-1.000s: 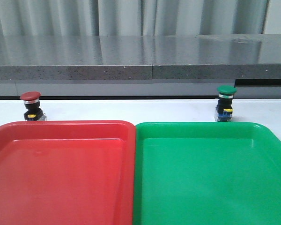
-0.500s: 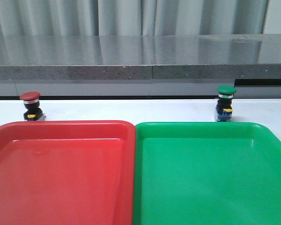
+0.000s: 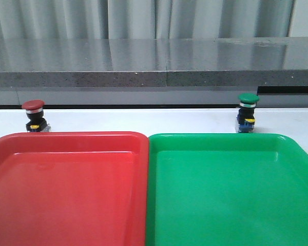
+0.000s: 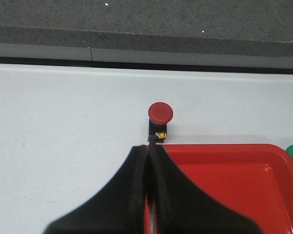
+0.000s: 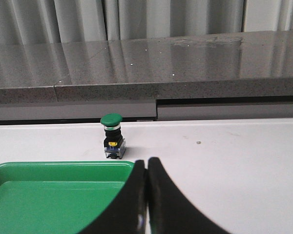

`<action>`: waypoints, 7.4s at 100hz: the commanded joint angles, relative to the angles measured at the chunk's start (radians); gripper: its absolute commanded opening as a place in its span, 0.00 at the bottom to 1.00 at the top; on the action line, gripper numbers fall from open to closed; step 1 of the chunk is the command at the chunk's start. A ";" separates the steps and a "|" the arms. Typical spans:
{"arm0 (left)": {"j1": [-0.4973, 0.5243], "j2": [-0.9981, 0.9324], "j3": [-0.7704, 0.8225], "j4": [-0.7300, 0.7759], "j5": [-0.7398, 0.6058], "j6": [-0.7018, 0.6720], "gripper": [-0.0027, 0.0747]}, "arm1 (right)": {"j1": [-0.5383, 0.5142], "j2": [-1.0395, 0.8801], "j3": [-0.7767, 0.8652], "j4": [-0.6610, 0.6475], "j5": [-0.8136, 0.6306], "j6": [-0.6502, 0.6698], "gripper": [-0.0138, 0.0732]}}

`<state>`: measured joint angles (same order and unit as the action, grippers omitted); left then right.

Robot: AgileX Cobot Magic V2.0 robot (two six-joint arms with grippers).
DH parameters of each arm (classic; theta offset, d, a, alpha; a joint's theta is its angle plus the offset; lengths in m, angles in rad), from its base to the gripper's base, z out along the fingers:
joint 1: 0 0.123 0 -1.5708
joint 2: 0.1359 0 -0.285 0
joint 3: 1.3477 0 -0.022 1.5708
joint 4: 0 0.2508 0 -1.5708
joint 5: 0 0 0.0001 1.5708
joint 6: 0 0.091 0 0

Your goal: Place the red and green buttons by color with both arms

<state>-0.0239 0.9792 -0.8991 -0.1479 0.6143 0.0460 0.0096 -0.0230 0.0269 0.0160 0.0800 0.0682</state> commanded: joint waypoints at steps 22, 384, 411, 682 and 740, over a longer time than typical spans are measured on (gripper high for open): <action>-0.007 0.161 -0.142 -0.015 -0.047 -0.002 0.04 | 0.002 -0.005 -0.015 -0.009 -0.087 -0.006 0.09; -0.360 0.455 -0.007 -0.124 -0.242 -0.102 0.13 | 0.002 -0.005 -0.015 -0.009 -0.087 -0.006 0.09; -0.360 0.455 0.101 -0.124 -0.329 -0.113 0.13 | 0.002 -0.005 -0.015 -0.009 -0.087 -0.006 0.09; -0.159 -0.682 0.544 0.081 -0.520 -0.113 0.08 | 0.002 -0.005 -0.015 -0.009 -0.087 -0.006 0.09; -0.159 -0.682 0.544 0.083 -0.521 -0.111 0.01 | 0.002 -0.005 -0.015 -0.009 -0.087 -0.006 0.09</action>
<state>-0.1842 0.2918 -0.3297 -0.0631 0.1826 -0.0578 0.0096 -0.0230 0.0269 0.0160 0.0800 0.0682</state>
